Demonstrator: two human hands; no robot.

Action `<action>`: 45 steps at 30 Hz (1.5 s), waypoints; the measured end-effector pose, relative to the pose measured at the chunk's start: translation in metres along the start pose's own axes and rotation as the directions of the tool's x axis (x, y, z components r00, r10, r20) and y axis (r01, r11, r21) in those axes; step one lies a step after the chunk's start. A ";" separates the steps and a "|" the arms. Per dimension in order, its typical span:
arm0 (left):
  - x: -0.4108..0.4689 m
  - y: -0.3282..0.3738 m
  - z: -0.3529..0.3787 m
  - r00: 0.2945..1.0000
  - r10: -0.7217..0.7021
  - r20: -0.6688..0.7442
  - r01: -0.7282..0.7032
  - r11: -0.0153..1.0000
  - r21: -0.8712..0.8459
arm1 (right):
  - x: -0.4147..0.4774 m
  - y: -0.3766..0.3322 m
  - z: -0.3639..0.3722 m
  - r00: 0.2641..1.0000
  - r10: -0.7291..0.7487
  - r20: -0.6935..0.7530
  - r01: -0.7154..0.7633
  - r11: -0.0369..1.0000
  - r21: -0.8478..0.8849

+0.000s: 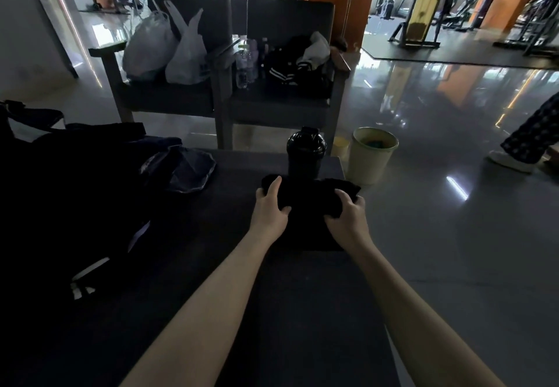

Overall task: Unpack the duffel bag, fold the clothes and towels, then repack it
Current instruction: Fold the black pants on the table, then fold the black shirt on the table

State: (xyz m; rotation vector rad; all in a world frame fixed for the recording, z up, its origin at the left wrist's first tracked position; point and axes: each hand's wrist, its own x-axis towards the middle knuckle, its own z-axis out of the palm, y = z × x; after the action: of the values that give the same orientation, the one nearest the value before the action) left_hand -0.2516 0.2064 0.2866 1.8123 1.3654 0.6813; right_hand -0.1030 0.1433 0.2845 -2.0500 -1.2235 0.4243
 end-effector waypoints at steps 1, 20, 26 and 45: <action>0.003 -0.002 0.005 1.000 -0.022 -0.013 0.022 0.999 0.046 | 0.003 0.001 0.003 1.000 0.018 -0.003 -0.018 0.993 -0.114; 0.019 -0.025 0.003 0.969 -0.096 0.229 -0.038 0.854 0.519 | 0.009 0.024 0.027 0.971 0.018 0.238 0.097 0.881 -0.463; -0.035 -0.042 -0.028 0.993 0.051 0.111 -0.097 0.885 0.455 | -0.040 -0.014 0.024 0.947 -0.219 0.237 0.309 0.828 -0.469; -0.151 -0.155 -0.228 0.826 -0.153 -0.542 0.479 0.698 0.533 | -0.190 -0.077 0.150 0.711 -0.310 0.631 0.606 0.726 -0.325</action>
State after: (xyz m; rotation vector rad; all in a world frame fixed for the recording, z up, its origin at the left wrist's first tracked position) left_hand -0.5590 0.1411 0.2942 1.8835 2.4387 0.4765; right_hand -0.3356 0.0633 0.2204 -1.9541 -2.3840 0.4693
